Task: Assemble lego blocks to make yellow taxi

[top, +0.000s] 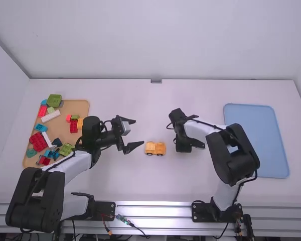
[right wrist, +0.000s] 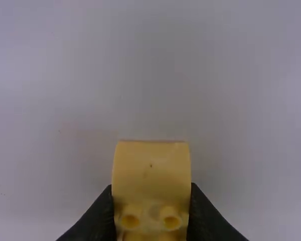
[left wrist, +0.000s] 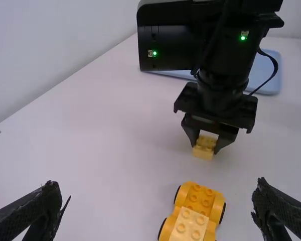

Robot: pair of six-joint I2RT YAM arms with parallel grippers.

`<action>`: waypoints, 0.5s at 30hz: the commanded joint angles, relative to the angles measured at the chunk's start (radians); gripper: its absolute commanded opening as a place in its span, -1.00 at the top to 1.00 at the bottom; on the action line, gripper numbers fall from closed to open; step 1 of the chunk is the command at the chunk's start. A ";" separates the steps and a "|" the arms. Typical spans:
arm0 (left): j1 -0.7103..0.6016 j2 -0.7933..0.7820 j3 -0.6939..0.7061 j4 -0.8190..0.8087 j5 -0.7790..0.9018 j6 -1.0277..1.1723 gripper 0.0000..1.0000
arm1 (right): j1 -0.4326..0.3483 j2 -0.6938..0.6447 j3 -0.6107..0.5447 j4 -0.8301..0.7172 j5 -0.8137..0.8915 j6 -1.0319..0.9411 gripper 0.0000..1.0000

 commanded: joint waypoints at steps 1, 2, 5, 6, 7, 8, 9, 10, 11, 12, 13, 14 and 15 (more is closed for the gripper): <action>0.005 -0.018 -0.004 0.000 0.014 -0.005 -0.98 | -0.011 0.013 -0.010 -0.001 0.001 -0.035 0.20; 0.003 -0.018 -0.004 0.000 0.013 -0.005 -0.98 | -0.011 0.013 -0.010 0.008 -0.005 -0.050 -0.01; 0.005 -0.018 -0.004 0.000 0.014 -0.005 -0.97 | -0.020 0.013 -0.011 0.036 -0.041 -0.095 -0.98; 0.004 -0.018 -0.004 0.000 0.013 -0.005 -0.98 | -0.024 0.013 -0.011 0.039 -0.049 -0.106 -0.98; 0.003 -0.018 -0.004 0.000 0.014 -0.006 -0.98 | -0.029 0.013 -0.011 0.045 -0.060 -0.122 -0.98; 0.003 -0.018 -0.004 0.000 0.014 -0.006 -0.98 | -0.030 0.013 -0.011 0.048 -0.063 -0.129 -0.98; 0.004 -0.018 -0.004 0.000 0.014 -0.005 -0.98 | -0.030 0.013 -0.010 0.047 -0.071 -0.128 -0.98; 0.005 -0.018 -0.004 0.000 0.014 -0.006 -0.98 | -0.031 0.013 -0.010 0.047 -0.078 -0.129 -0.98; 0.003 -0.018 -0.004 0.000 0.014 -0.006 -0.98 | -0.034 0.013 -0.010 0.045 -0.077 -0.129 -0.98; 0.003 -0.018 -0.004 0.000 0.014 -0.005 -0.98 | -0.037 0.013 -0.010 0.042 -0.078 -0.129 -0.98; 0.005 -0.018 -0.004 0.000 0.014 -0.006 -0.98 | -0.044 0.013 -0.010 0.031 -0.079 -0.131 -0.98; 0.003 -0.018 -0.004 0.000 0.014 -0.006 -0.98 | -0.052 0.013 -0.009 0.016 -0.089 -0.137 -0.98; 0.003 -0.018 -0.004 0.000 0.014 -0.006 -0.98 | -0.056 0.013 -0.007 0.003 -0.100 -0.145 -0.98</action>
